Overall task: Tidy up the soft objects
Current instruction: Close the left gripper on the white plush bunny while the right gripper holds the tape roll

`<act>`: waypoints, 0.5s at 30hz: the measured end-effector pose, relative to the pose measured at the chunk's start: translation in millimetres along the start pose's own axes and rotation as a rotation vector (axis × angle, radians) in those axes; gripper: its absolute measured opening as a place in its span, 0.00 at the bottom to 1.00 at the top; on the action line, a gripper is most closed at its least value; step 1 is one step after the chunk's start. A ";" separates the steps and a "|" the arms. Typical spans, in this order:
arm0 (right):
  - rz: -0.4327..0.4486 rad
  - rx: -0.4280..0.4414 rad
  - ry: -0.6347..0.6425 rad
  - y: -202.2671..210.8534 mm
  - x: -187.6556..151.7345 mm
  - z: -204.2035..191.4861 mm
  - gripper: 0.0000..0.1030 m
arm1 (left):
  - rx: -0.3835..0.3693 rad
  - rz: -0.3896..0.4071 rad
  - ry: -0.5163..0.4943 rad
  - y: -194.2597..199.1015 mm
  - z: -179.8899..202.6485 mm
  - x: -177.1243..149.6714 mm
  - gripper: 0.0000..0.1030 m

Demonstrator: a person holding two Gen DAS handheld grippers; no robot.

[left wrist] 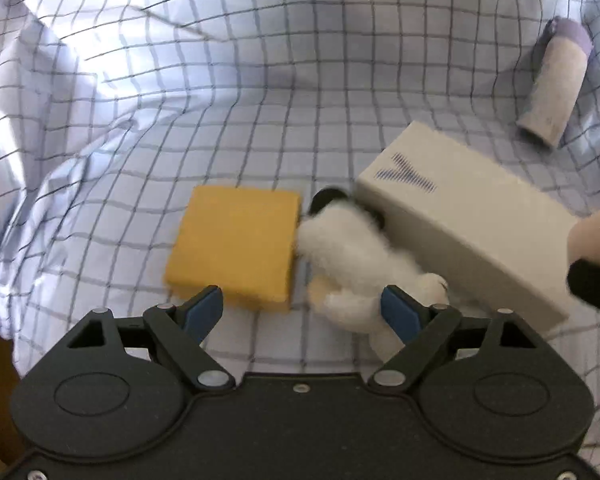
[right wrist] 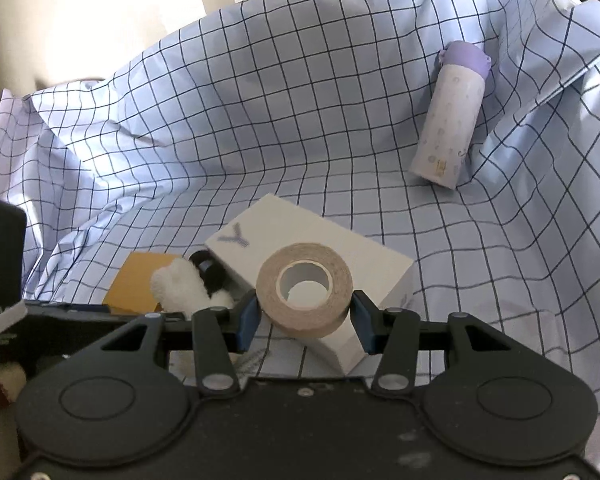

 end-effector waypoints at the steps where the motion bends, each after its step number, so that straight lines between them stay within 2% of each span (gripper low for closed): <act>1: -0.003 0.003 -0.002 1.9 -2.5 0.0 0.47 | 0.005 -0.008 0.001 0.6 -3.4 -2.8 0.81; 7: -0.022 -0.001 -0.003 8.7 -14.1 2.8 0.47 | 0.015 -0.031 0.059 8.2 -23.2 -18.8 0.80; 10: -0.031 -0.006 -0.004 11.3 -19.8 5.6 0.47 | -0.019 -0.020 0.101 17.5 -25.3 -19.2 0.80; 15: -0.038 -0.015 0.005 13.2 -25.9 8.0 0.47 | -0.083 0.006 0.115 27.5 -12.1 -13.1 0.81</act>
Point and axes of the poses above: each gripper's, at about its wrist camera, not at the fingertips, and y roughly against the way its jaws point, z to its right, x to its top, the point moved 2 cm from there along -y, roughly the way its jaws point, and after that the axes turned 6 degrees about z, right-handed, at the moved point
